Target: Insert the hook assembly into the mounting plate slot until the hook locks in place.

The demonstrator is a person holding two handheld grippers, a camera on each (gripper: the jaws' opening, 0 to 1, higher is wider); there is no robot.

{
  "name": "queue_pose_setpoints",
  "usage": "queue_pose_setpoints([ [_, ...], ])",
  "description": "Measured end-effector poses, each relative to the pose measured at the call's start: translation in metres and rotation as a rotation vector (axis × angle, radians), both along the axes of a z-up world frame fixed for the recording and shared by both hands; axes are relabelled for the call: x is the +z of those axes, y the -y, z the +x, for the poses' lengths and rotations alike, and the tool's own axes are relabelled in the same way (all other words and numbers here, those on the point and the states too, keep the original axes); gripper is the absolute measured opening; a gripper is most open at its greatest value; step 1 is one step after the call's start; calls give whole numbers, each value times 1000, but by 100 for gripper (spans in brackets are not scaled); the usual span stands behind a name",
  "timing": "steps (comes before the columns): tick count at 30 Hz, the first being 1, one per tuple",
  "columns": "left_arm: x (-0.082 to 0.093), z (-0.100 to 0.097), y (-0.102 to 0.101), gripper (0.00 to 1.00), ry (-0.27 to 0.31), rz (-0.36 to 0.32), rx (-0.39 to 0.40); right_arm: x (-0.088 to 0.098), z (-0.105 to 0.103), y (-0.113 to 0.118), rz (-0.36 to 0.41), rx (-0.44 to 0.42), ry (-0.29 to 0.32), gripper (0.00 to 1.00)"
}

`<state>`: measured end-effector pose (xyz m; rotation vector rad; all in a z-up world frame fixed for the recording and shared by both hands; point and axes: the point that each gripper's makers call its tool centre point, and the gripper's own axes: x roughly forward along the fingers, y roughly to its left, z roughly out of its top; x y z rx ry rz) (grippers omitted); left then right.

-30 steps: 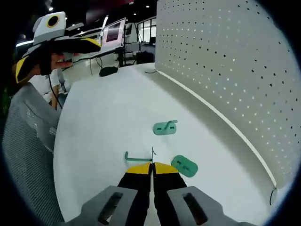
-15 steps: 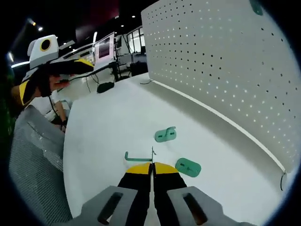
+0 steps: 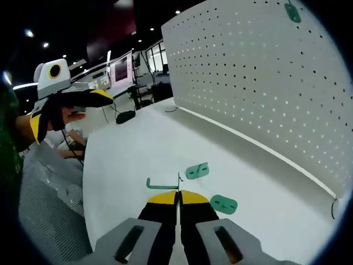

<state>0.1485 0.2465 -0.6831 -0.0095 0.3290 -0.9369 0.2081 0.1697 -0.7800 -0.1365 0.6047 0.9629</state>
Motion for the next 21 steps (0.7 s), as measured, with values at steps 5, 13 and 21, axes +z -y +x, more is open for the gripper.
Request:
queue_pose_setpoints([
  [5,3,1,-2,73,5,-2,4,14,0,-3,63,-15,-5,0],
  [13,11,6,-7,71,14,-16,10,44,0,-9,205,-38,-22,0],
  [21,20,14,-13,69,26,-41,24,80,-7,-17,348,-34,-32,0],
])
